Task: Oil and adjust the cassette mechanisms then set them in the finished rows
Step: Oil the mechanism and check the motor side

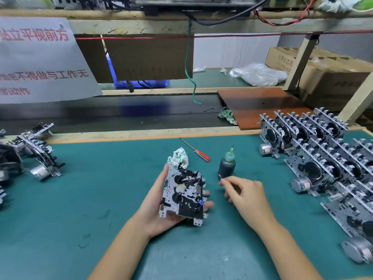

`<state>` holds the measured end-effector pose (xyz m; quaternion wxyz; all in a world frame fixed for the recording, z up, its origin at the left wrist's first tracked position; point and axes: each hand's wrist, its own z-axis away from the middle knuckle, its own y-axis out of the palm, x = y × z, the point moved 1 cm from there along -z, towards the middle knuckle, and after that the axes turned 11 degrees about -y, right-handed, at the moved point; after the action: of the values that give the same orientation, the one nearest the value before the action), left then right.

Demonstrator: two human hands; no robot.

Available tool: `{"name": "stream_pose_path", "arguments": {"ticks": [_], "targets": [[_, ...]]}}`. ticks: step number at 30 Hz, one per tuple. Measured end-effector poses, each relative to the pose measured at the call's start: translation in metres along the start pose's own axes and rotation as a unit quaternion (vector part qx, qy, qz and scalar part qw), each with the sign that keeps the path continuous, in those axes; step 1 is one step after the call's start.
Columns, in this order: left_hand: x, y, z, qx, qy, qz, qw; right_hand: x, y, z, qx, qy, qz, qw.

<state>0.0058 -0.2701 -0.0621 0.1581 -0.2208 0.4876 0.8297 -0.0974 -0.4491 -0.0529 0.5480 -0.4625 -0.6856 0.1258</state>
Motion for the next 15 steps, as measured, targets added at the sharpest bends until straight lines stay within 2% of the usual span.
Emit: {"name": "stream_pose_path", "arguments": {"ticks": [2, 4, 6, 10, 13, 15], "targets": [[0.0, 0.0, 0.004, 0.003, -0.026, -0.065, 0.998, 0.007, -0.004, 0.003, 0.012, -0.08, 0.137, 0.987], [0.001, -0.002, 0.007, -0.004, -0.065, -0.122, 0.99, 0.01, -0.007, 0.008, 0.096, -0.166, 0.142, 0.971], [-0.001, -0.002, 0.007, -0.02, -0.101, -0.168, 0.98, 0.012, -0.009, 0.019, 0.171, -0.215, 0.142, 0.951], [-0.014, -0.008, 0.006, -0.121, -0.118, -0.217, 0.962, 0.005, -0.013, 0.035, 0.217, -0.19, 0.129, 0.949], [-0.019, -0.021, 0.006, -0.167, -0.11, -0.242, 0.949, 0.005, -0.011, 0.039, 0.202, -0.149, 0.086, 0.964], [-0.019, -0.022, 0.008, -0.176, -0.113, -0.267, 0.941, 0.007, -0.007, 0.039, 0.185, -0.146, 0.102, 0.967]]}}
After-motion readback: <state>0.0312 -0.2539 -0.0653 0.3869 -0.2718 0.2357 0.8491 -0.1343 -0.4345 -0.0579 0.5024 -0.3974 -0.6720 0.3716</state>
